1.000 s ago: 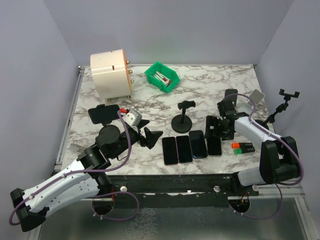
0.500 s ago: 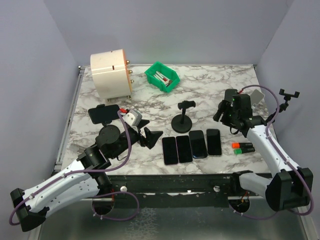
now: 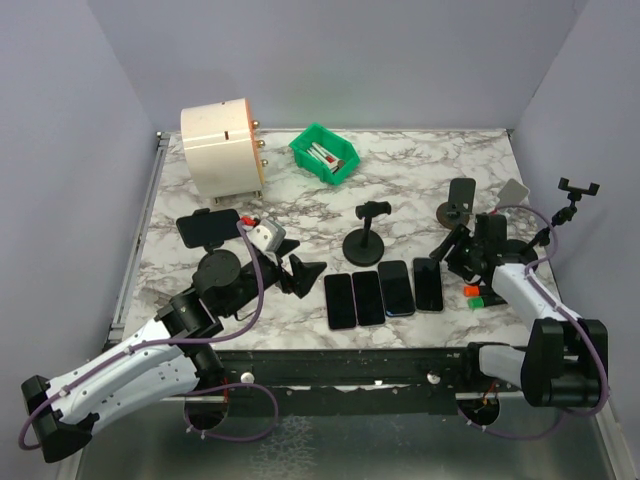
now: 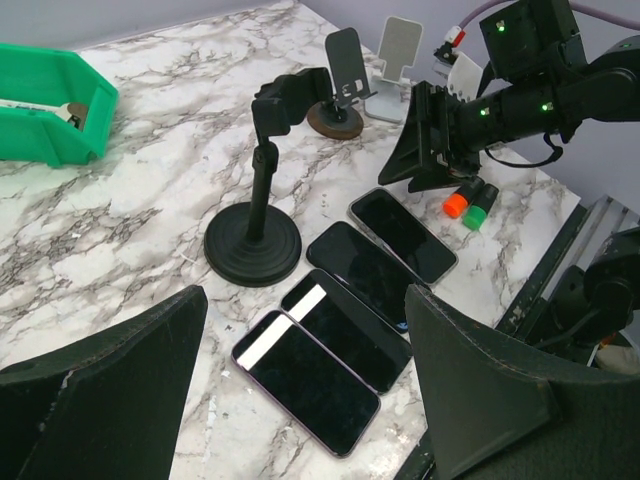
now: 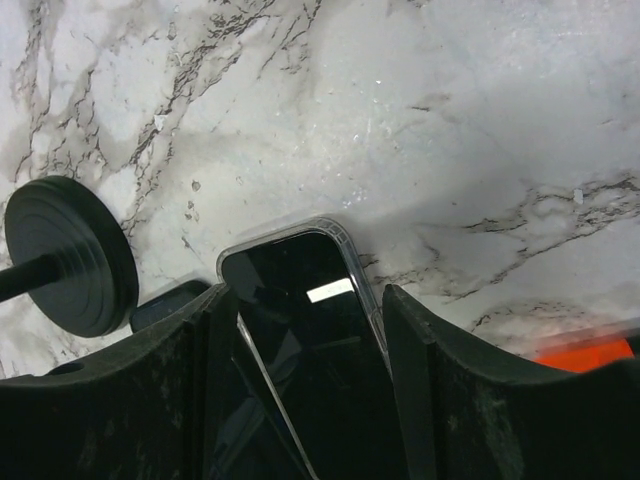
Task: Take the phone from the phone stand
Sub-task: Move the phone stand to the center of the board.
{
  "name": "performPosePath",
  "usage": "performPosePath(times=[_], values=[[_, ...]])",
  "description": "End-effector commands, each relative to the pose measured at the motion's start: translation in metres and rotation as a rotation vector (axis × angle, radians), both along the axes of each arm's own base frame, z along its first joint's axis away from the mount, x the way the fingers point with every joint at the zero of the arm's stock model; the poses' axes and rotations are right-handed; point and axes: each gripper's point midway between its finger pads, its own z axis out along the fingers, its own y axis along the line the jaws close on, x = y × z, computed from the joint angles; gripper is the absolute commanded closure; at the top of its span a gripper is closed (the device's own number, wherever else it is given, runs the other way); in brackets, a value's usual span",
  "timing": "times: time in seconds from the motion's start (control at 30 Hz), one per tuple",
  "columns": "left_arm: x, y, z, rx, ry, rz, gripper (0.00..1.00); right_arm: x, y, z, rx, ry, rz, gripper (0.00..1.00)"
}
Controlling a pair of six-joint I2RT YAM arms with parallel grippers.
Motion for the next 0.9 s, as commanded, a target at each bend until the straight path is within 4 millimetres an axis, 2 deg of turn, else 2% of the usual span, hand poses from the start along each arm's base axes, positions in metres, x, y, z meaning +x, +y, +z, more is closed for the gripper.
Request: performPosePath(times=[0.0,0.23,0.47,0.87], values=[[0.004,0.001,0.000,0.009,0.000,0.017,0.18,0.004,0.004,-0.007,0.026,-0.017,0.023,0.36],[0.005,0.002,-0.001,0.015,0.000,0.027,0.18,-0.006,0.005,-0.025,0.011,0.042,0.063,0.40],[0.005,0.001,-0.001,0.016,0.004,0.023,0.18,-0.017,0.011,-0.032,0.028,0.065,0.112,0.44],[0.006,0.003,-0.002,0.016,0.002,0.028,0.18,-0.025,0.033,-0.035,0.138,0.066,0.192,0.51]])
